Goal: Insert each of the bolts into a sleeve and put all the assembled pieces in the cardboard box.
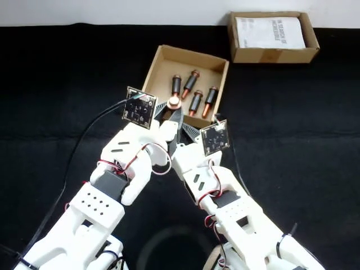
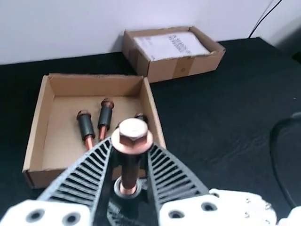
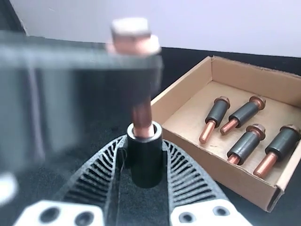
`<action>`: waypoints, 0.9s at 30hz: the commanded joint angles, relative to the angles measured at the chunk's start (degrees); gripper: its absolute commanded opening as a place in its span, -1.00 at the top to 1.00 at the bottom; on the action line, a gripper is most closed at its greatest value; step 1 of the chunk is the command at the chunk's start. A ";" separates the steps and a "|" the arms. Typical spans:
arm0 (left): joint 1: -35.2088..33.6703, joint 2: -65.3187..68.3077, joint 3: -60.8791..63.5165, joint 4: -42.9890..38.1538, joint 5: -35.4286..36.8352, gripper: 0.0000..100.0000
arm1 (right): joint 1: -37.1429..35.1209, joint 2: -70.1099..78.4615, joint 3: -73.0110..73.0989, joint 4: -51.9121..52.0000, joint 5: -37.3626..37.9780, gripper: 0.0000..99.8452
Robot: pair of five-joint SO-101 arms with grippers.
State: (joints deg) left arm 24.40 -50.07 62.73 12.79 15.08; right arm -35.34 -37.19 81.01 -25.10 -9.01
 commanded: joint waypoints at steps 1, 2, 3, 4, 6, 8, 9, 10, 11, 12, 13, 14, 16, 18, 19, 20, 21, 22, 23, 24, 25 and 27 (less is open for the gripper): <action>0.75 -0.48 -0.92 4.40 2.64 0.64 | -0.04 -0.84 -2.51 -0.66 0.62 0.99; 0.75 -0.57 -1.10 5.54 3.69 0.61 | -0.04 -0.84 -2.59 -0.66 0.62 0.99; 0.66 -0.57 -1.19 6.24 4.04 0.60 | -0.04 -0.84 -2.59 -0.66 0.62 0.99; 0.66 -0.66 -1.19 6.68 4.04 0.60 | -0.04 -0.84 -2.59 -0.66 0.62 0.99; 0.66 -0.66 -1.10 7.65 4.04 0.60 | -0.04 -0.84 -2.68 -0.66 0.62 0.99; 0.57 -0.66 -1.27 9.93 3.96 0.60 | -0.04 -0.84 -3.30 -0.57 0.62 0.99; 0.48 -0.66 -1.27 10.99 3.96 0.60 | 0.04 -0.84 -3.47 -0.57 0.62 0.99; 0.04 -0.66 -1.27 12.31 3.96 0.60 | 0.31 -0.84 -3.65 -0.57 0.62 0.99; -0.57 -0.66 -1.27 13.45 3.96 0.60 | 0.57 -0.84 -4.00 -0.48 0.62 0.99; -1.19 -0.66 -1.27 14.51 3.96 0.60 | 0.66 -0.84 -4.35 0.22 0.62 0.99; -1.98 -0.66 -1.27 15.47 3.96 0.60 | 1.01 -0.84 -4.88 1.36 0.62 0.99; -2.86 -0.75 -1.27 16.26 3.96 0.60 | 1.19 -0.84 -5.41 2.51 0.62 0.99; -4.18 -0.75 -1.98 17.93 3.96 0.60 | 1.54 -0.84 -6.11 3.74 0.62 0.99; -4.70 -0.75 -3.47 20.84 3.96 0.60 | 1.89 -0.84 -6.29 3.82 0.62 0.99; -4.79 -0.75 -4.26 22.33 3.96 0.60 | 1.89 -0.84 -6.29 3.74 0.62 0.99; -4.79 -0.75 -4.79 23.56 3.96 0.60 | 1.89 -0.84 -6.29 3.74 0.62 0.99; -4.79 -0.75 -4.97 24.44 3.96 0.60 | 1.98 -0.84 -6.29 3.74 0.62 0.99; -4.79 -0.75 -5.05 24.97 3.96 0.60 | 1.98 -0.84 -6.29 3.74 0.62 0.99; -4.88 -0.75 -4.97 25.32 3.96 0.60 | 2.15 -0.84 -6.29 3.74 0.62 0.99; -4.97 -0.75 -4.97 25.93 3.96 0.60 | 2.15 -1.01 -6.29 3.74 0.62 0.99; -4.97 -1.10 -4.97 26.55 3.96 0.60 | 2.15 -1.54 -6.29 3.91 0.62 0.99; -4.97 -2.86 -4.88 28.40 3.96 0.60 | 2.15 -2.95 -6.11 4.00 0.62 0.99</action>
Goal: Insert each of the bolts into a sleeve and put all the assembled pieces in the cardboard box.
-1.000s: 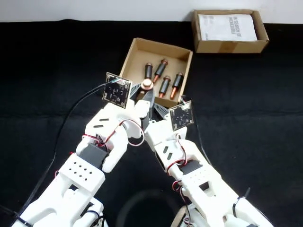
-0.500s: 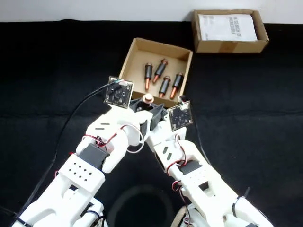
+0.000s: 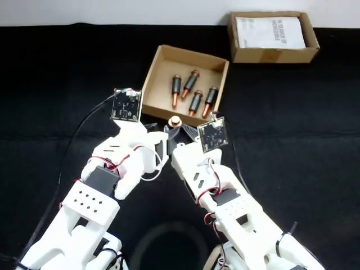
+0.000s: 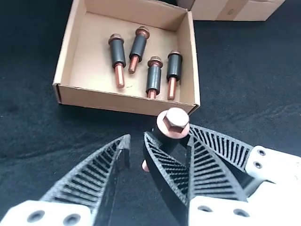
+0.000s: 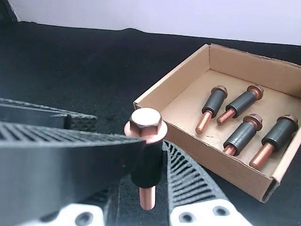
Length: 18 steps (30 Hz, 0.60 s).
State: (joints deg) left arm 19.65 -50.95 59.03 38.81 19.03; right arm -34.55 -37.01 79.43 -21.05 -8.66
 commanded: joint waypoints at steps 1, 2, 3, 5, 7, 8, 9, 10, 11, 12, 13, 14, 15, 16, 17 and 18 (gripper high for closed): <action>-0.22 -3.30 -1.19 3.16 0.00 0.61 | 1.36 -3.65 -4.44 0.04 0.26 0.99; -0.22 -4.70 -1.19 3.60 0.00 0.65 | 1.36 -3.82 -4.35 0.04 0.26 0.99; -0.22 -6.11 -1.19 3.78 0.00 0.71 | 1.45 -4.00 -4.35 0.04 0.26 0.99; -0.04 -9.01 -1.27 3.87 0.00 0.92 | 2.15 -4.00 -4.18 0.04 0.26 0.99; 0.04 -12.26 -1.36 3.87 -0.26 0.96 | 2.86 -4.00 -4.18 0.04 0.26 0.99; 0.04 -14.02 -1.19 3.87 -0.88 0.95 | 3.21 -4.09 -4.18 0.04 0.26 0.99; -0.04 -15.87 -1.10 3.87 -1.67 0.97 | 3.38 -4.09 -4.09 0.04 0.26 0.99; -0.13 -17.63 -1.01 3.96 -2.37 0.99 | 3.65 -4.18 -4.09 0.04 0.26 0.99; -0.22 -19.21 -1.01 4.04 -2.90 0.98 | 4.00 -4.18 -4.09 0.13 0.18 0.99; -0.31 -20.70 -0.66 4.04 -3.43 0.98 | 4.26 -4.26 -4.09 0.13 0.18 0.99; -0.48 -22.20 0.04 3.96 -3.87 0.98 | 4.62 -4.35 -4.09 0.22 0.18 0.99; -1.10 -23.78 0.92 3.96 -4.31 0.98 | 5.14 -4.53 -4.44 1.10 0.18 0.99; -2.15 -25.45 2.24 3.78 -4.48 0.98 | 5.58 -4.62 -4.70 3.12 -0.09 0.99; -3.21 -27.03 3.74 3.78 -4.40 0.98 | 6.02 -4.70 -5.41 5.23 -0.09 0.99; -4.62 -28.53 5.58 3.69 -4.40 0.98 | 6.55 -4.70 -7.08 7.60 -0.26 0.99; -6.11 -30.02 7.52 3.69 -4.40 0.98 | 7.16 -4.62 -9.01 11.03 -1.14 0.99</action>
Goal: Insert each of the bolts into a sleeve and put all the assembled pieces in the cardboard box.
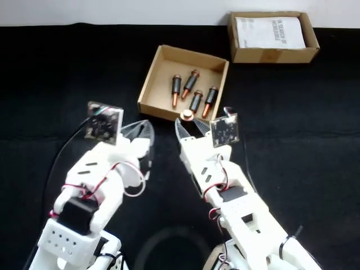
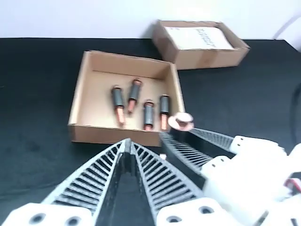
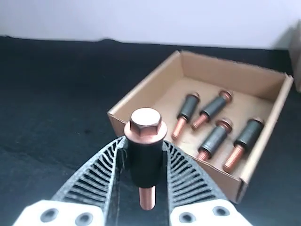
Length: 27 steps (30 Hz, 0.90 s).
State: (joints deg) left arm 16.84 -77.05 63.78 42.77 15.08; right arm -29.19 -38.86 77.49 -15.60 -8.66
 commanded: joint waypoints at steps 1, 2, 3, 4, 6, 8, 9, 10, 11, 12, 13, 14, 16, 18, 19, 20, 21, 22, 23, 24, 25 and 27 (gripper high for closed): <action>-4.79 -5.49 4.79 -0.26 -0.44 0.98 | 2.59 -2.77 -9.36 9.71 -3.43 0.99; -6.29 -7.08 6.64 -0.26 -0.44 0.98 | 3.38 -2.59 -12.18 14.29 -6.33 0.99; -7.78 -8.66 8.57 -0.26 -0.44 0.98 | 4.18 -2.24 -15.52 19.21 -8.97 0.99; -9.10 -10.33 10.42 -0.26 -0.44 0.98 | 4.70 -2.07 -18.95 24.04 -10.55 0.99; -11.65 -14.02 14.29 -0.53 -0.44 0.98 | 4.97 -1.01 -25.19 32.40 -10.81 0.99; -14.11 -17.98 18.59 -2.73 -0.44 0.98 | 4.97 1.19 -30.99 37.93 -10.81 0.99; -15.52 -20.00 21.05 -4.22 -0.44 0.98 | 4.97 2.59 -33.89 40.13 -10.81 0.99; -16.66 -21.93 23.25 -5.80 -0.44 0.98 | 4.97 4.00 -36.53 41.98 -10.81 0.99; -17.71 -24.04 25.63 -7.38 -0.44 0.98 | 4.97 5.76 -39.25 43.91 -10.81 0.99; -18.59 -26.07 27.74 -8.79 -0.44 0.98 | 4.97 7.52 -41.98 45.67 -10.81 0.99; -19.30 -27.21 29.41 -10.02 -0.44 0.98 | 4.97 9.54 -44.79 47.69 -10.81 0.99; -19.91 -27.56 30.73 -11.16 -0.35 0.98 | 4.88 11.65 -47.52 49.54 -10.81 0.99; -20.70 -26.95 32.75 -13.01 -0.18 0.98 | 4.88 16.13 -53.32 53.49 -10.81 0.99; -21.32 -26.51 33.36 -13.45 -0.09 0.98 | 4.88 21.05 -59.56 57.27 -10.81 0.99; -21.49 -26.42 33.36 -13.45 -0.09 0.98 | 4.88 23.87 -62.81 59.03 -10.73 0.99; -21.49 -26.42 33.36 -13.45 -0.09 0.98 | 4.88 26.59 -65.98 60.70 -10.73 0.99; -21.49 -26.42 33.36 -13.45 -0.09 0.98 | 4.88 29.67 -69.32 62.55 -10.73 0.99; -21.49 -26.33 33.36 -13.45 -0.09 0.98 | 4.88 32.75 -72.57 64.31 -10.64 0.99; -21.49 -26.15 33.36 -13.45 -0.09 0.98 | 4.88 35.82 -76.18 66.33 -10.64 0.99; -21.49 -25.98 33.36 -13.45 -0.09 0.98 | 4.88 39.08 -79.43 68.18 -10.64 0.99; -21.49 -25.98 33.36 -13.36 -0.09 0.98 | 4.88 42.42 -83.12 70.29 -10.64 0.99; -21.49 -25.98 33.36 -11.60 -0.09 0.98 | 4.88 48.92 -90.33 74.24 -10.64 0.99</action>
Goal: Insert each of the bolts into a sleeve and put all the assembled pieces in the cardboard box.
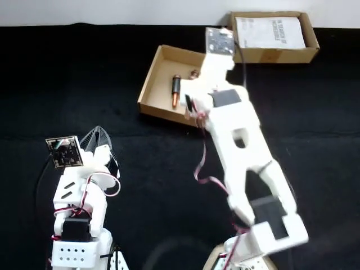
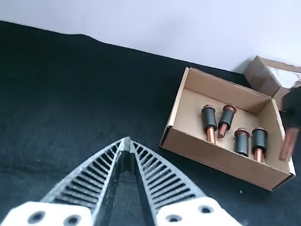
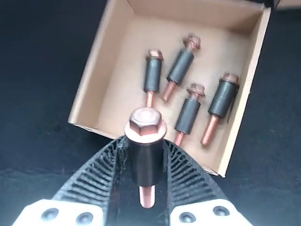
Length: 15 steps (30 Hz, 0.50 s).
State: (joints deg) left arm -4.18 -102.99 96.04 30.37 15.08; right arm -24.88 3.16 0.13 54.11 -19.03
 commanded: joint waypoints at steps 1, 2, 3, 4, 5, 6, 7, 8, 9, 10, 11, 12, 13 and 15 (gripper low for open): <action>-0.48 -0.04 1.10 2.02 0.00 0.98 | 0.57 10.07 -16.57 6.37 -0.26 0.99; -0.48 -0.04 1.10 3.34 0.00 0.98 | 0.57 13.32 -20.18 8.31 -0.26 0.99; -0.48 -0.04 1.10 4.75 0.00 0.98 | 0.57 16.31 -23.69 9.80 -0.26 0.99; -0.48 -0.04 1.10 6.15 0.00 0.98 | 0.57 19.30 -27.21 11.47 0.70 0.99; -0.48 -0.04 1.10 7.47 0.00 0.98 | 0.57 22.11 -30.46 13.14 2.37 0.99; -0.48 -0.04 1.10 8.53 0.00 0.98 | 0.57 24.75 -33.80 14.64 4.22 0.99; -0.40 -0.04 1.10 9.41 0.00 0.98 | 0.57 27.21 -36.97 15.96 5.45 0.99; -0.40 -0.04 1.10 10.02 0.00 0.98 | 0.57 29.58 -40.22 17.19 6.33 0.99; -0.40 -0.04 1.10 10.46 0.00 0.98 | 0.57 31.69 -43.12 18.15 6.95 0.99; -0.40 -0.04 1.10 10.81 0.00 0.98 | 0.57 33.71 -46.02 18.95 7.12 0.99; -0.40 -0.04 1.10 11.08 0.00 0.98 | 0.57 35.47 -48.75 19.47 7.56 0.99; -0.31 -0.04 1.10 11.52 0.00 0.98 | 0.57 37.32 -51.30 19.82 8.09 0.99; -0.31 -0.04 1.10 11.96 0.00 0.98 | 0.57 38.90 -53.58 20.09 8.70 0.99; -0.22 -0.04 1.10 12.92 0.00 0.98 | 0.57 41.98 -57.63 20.35 10.02 0.99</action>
State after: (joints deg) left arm -4.18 -102.99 96.04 42.42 15.08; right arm -24.88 43.52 -48.84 73.98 -10.95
